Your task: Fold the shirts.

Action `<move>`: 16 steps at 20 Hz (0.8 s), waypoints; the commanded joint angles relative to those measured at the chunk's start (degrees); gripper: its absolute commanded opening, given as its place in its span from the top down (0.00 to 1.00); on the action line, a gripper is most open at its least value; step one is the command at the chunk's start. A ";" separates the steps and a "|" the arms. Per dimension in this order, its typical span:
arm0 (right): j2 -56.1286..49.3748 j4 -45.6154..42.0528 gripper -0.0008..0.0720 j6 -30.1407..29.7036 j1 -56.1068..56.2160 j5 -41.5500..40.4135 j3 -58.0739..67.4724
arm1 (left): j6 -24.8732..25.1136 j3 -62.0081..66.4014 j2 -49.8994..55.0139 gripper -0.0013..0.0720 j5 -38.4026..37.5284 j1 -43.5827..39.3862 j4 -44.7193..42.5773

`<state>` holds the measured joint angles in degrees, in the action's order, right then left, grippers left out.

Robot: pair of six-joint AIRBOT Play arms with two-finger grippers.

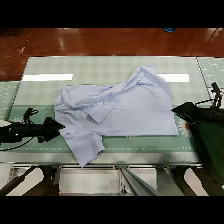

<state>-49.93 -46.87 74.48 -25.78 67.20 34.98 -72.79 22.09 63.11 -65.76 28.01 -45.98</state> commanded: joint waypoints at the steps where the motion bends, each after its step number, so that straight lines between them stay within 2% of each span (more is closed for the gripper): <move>1: 0.61 0.09 0.41 3.48 -3.23 -4.79 -0.46 | 0.09 -0.39 1.90 0.30 3.39 -6.73 1.81; 2: 0.57 -1.57 0.41 4.07 -5.35 -4.52 -0.46 | 0.09 -0.37 2.23 0.41 4.31 -8.20 2.78; 3: 0.57 -5.20 0.41 5.01 -7.54 -3.39 -0.48 | 0.13 -0.37 2.40 0.83 4.50 -9.20 3.48; 4: 0.37 -9.57 0.41 6.60 -9.33 -2.01 -0.61 | 0.59 -0.37 2.38 0.96 4.46 -9.62 4.13; 6: -1.49 -13.92 0.41 8.98 -12.83 3.85 -1.90 | 1.86 -0.26 2.38 0.96 4.24 -9.57 4.63; 8: -3.48 -14.71 0.41 6.71 -13.25 10.69 -4.00 | 1.86 -0.26 2.38 0.96 4.11 -9.57 4.66; 12: -7.13 -14.97 0.41 6.19 -12.61 9.73 -9.68 | 1.86 -0.26 2.38 0.96 3.82 -9.57 4.66; 16: -8.24 -13.14 0.41 6.27 -12.61 5.35 -9.88 | 1.84 -0.26 2.38 0.96 3.28 -9.57 4.66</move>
<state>-57.08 -60.82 80.82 -38.26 74.61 26.00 -71.00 21.76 65.47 -61.91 18.50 -41.58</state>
